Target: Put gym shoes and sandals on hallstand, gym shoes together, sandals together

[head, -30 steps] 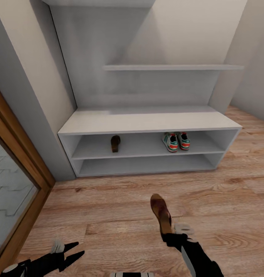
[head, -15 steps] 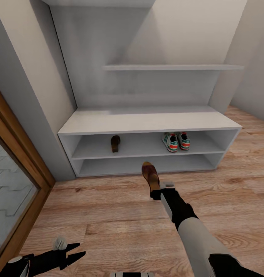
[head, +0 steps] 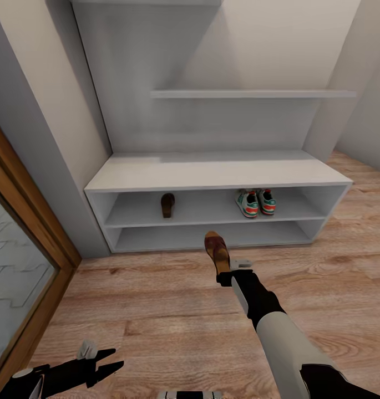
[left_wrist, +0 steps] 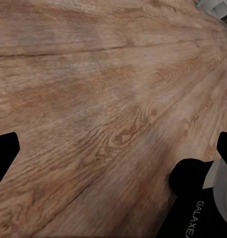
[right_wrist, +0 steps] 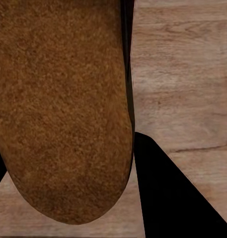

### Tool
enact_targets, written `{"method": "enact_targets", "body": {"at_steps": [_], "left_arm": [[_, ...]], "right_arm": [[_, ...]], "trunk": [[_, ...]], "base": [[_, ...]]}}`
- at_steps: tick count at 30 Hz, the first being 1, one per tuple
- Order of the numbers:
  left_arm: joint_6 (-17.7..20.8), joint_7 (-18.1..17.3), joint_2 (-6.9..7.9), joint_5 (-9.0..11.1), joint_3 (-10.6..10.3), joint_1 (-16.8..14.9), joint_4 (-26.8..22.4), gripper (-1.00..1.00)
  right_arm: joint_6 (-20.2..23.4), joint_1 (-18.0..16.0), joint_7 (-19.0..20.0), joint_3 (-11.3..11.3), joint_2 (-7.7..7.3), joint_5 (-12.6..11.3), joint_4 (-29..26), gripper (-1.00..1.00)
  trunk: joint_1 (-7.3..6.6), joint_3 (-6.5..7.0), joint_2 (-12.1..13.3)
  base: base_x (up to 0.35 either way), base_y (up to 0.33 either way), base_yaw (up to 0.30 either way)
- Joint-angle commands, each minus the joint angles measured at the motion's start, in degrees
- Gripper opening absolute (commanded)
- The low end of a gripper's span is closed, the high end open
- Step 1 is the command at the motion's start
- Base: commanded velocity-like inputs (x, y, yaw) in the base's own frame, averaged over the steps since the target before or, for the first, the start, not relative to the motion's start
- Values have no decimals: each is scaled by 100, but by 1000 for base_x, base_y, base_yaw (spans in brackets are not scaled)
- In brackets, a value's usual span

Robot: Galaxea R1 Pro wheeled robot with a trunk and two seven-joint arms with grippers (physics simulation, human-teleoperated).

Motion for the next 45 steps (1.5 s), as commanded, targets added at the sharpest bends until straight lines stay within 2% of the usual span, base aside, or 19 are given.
{"method": "enact_targets", "body": {"at_steps": [1, 16, 25, 30, 39, 45], "left_arm": [[2, -31, -7, -59, 48, -7, -7, 100], [-5, -39, -12, -59, 48, -9, -20, 100], [-21, -34, -13, -67, 48, 0, -23, 100], [-23, -25, -26, -68, 42, 1, -23, 100], [-16, -22, -31, -68, 46, 1, -23, 100], [-18, -25, -42, -68, 54, 0, -23, 100]], "right_arm": [[31, -2, 11, -31, 8, 39, -10, -100], [39, -2, 3, -30, 8, 41, -39, -100], [39, -2, 2, -31, 8, 43, -334, -100], [51, -5, 1, -26, 8, 36, -778, -100], [356, -11, 1, -6, 8, 24, -1334, -100], [409, -11, 2, -4, 8, 23, -1421, -100]], "trunk": [[1, -34, -4], [40, -485, -24], [40, -529, -24], [40, -530, -24], [40, -530, -24], [40, -530, -24]], "base": [[0, 0, 126], [0, 0, 88], [0, 0, 2], [0, 0, 0], [2, 0, 0], [172, 0, 0]]}}
